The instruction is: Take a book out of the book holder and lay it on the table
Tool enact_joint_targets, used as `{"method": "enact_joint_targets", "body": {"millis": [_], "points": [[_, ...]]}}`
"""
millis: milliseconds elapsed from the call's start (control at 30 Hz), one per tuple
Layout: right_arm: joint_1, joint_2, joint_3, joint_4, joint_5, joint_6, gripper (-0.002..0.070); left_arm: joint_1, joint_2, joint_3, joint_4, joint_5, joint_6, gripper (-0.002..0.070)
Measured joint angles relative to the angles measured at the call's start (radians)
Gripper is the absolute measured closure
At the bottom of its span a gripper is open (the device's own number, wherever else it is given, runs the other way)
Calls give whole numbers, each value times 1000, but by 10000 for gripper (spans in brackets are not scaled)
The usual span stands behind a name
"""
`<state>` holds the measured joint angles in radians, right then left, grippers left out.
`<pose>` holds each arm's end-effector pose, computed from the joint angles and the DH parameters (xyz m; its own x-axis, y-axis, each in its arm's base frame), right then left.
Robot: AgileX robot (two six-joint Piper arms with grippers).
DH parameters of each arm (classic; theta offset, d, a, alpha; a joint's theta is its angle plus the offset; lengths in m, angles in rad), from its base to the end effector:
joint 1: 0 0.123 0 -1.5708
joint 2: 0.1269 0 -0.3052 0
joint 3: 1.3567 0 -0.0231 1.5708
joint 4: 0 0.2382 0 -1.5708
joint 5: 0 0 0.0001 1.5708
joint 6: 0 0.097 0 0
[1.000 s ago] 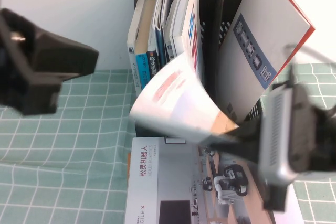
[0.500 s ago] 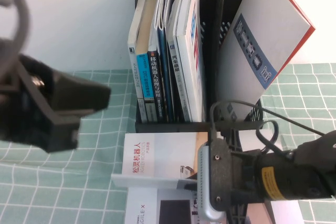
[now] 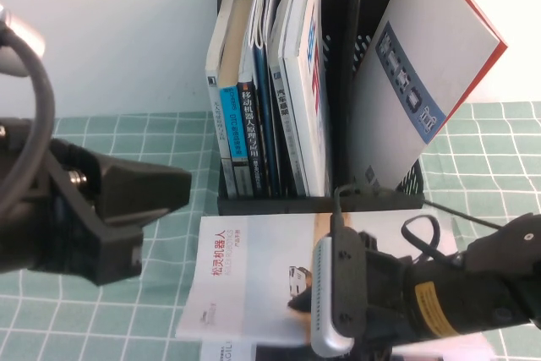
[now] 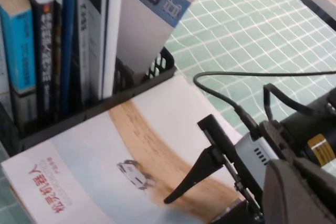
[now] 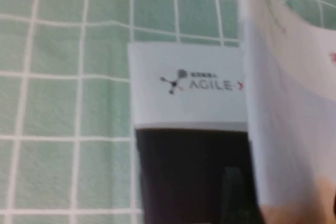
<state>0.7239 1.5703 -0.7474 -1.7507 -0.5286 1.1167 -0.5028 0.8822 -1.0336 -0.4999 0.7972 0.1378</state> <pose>0.1831 0.2260 0.2203 0.0657 -0.6539 -0.7537 -0.9922 0.0371 -0.1187 0.1098 -0.0984 0.4168 -0.5657 0.0701 -0.8216 0.6056 0.7115 -0.3563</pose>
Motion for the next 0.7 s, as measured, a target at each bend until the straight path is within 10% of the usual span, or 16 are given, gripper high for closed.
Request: {"method": "enact_joint_targets", "body": {"millis": [233, 433, 700], "points": [[-2, 1, -13, -10, -319, 90, 262, 0, -26, 0, -56, 29, 72, 676], [-2, -72, -128, -25, -92, 38, 285, 0, -103, 0, 80, -33, 100, 676], [-6, -348, -292, -23, 320, -132, 638, 0, -216, 0, 483, -78, -89, 676]]}}
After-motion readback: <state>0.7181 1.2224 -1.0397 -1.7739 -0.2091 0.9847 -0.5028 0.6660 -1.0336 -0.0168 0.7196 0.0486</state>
